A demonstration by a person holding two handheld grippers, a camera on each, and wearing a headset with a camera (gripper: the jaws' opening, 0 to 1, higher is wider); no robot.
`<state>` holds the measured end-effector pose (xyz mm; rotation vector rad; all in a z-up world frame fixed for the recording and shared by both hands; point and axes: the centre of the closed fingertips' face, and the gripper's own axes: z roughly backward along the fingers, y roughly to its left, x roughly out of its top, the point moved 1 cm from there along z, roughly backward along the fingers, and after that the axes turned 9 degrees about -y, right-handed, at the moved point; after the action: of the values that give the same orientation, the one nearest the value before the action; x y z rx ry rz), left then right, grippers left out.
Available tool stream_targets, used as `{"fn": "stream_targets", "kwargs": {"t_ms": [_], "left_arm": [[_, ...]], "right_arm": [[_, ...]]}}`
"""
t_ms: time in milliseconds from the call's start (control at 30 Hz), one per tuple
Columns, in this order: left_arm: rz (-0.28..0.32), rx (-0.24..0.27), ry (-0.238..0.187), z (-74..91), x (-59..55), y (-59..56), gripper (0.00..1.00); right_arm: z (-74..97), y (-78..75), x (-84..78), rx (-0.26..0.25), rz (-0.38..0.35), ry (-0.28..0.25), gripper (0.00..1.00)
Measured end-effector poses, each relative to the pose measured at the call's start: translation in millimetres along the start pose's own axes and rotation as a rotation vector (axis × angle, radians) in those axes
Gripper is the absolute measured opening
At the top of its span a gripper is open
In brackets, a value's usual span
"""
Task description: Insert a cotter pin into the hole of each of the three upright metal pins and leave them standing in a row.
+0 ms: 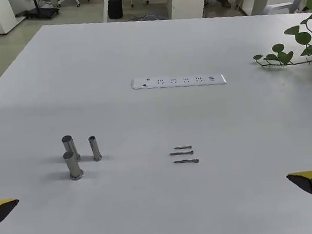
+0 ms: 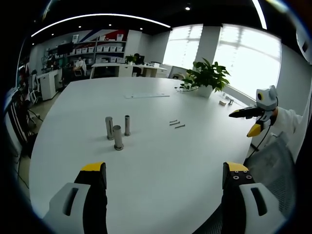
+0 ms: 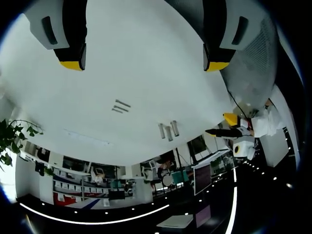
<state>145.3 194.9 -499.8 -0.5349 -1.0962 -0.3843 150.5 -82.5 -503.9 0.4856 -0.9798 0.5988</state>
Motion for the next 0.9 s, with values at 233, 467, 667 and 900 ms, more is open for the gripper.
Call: {"fn": "stream_targets", "kwargs": {"t_ms": [233, 467, 667, 900], "left_arm": [[-0.007, -0.004, 0.002, -0.4, 1.0, -1.0, 0.99], [-0.012, 0.009, 0.006, 0.8, -0.4, 1.4, 0.99], [-0.007, 0.011, 0.008, 1.6, -1.7, 2.2, 0.99], [-0.004, 0.007, 0.013, 1.1, -2.8, 1.9, 0.99]], "right_arm": [[0.6, -0.4, -1.3, -0.003, 0.0, 0.003, 0.98], [1.4, -0.9, -3.2, -0.004, -0.002, 0.01, 0.98], [2.3, -1.2, -3.5, -0.002, 0.002, 0.013, 0.98], [2.9, -2.0, -3.7, -0.006, 0.002, 0.014, 0.98]]}}
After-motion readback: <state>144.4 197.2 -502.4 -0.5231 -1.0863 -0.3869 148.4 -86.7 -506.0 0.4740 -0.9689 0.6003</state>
